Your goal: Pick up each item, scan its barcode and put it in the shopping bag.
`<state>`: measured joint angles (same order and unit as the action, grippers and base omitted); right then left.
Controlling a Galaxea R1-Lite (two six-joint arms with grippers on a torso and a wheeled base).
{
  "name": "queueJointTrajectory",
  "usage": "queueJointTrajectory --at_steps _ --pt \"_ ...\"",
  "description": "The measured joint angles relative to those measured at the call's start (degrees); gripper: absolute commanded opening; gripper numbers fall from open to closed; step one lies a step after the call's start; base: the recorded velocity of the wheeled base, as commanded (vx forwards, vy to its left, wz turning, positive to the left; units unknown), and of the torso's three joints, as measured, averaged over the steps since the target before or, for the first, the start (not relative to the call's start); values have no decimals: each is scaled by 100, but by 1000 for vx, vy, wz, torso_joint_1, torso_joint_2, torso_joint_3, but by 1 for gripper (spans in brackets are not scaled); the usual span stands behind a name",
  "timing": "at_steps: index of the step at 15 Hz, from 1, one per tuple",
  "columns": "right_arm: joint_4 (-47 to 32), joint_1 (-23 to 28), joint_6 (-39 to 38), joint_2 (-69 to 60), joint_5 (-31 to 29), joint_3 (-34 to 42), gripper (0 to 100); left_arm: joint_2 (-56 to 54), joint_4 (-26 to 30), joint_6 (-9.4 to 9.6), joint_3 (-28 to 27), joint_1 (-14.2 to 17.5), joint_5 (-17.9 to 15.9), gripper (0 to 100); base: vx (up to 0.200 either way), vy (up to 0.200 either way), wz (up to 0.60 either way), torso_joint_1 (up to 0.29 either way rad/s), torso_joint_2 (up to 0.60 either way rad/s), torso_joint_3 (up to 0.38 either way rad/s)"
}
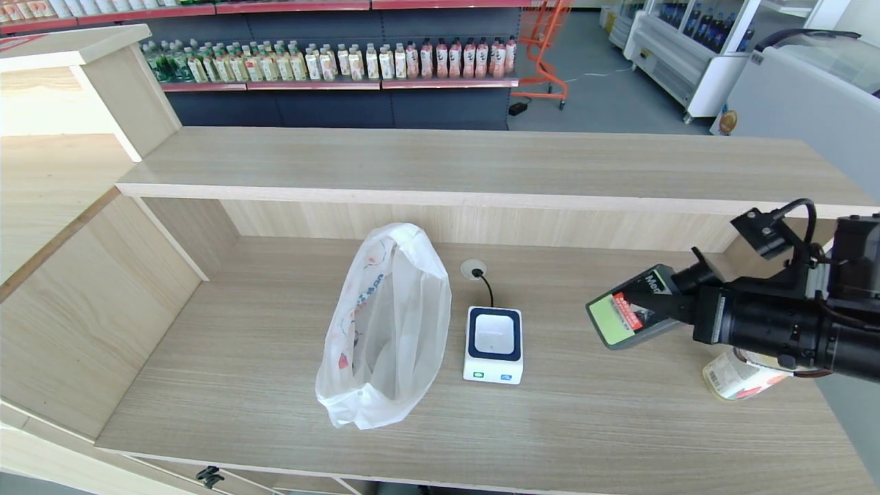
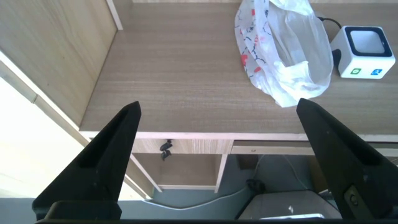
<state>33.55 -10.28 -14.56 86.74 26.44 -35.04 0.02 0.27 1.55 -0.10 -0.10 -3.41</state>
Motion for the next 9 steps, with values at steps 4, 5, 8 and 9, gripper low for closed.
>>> queueJointTrajectory --at_steps 4,5,8,9 --pt "329 -711 -482 828 -296 -126 0 0 0 1 0 0 -2 100 0 0 0 0 0 0" --pt "424 -802 -484 998 -371 -143 0 0 0 -2 0 0 -2 100 0 0 0 0 0 0" --pt "562 -1039 -479 1510 -740 -294 0 0 0 0 0 0 -2 100 0 0 0 0 0 0" --pt "573 -1113 -482 1671 -808 -402 0 0 0 0 0 0 -2 100 0 0 0 0 0 0"
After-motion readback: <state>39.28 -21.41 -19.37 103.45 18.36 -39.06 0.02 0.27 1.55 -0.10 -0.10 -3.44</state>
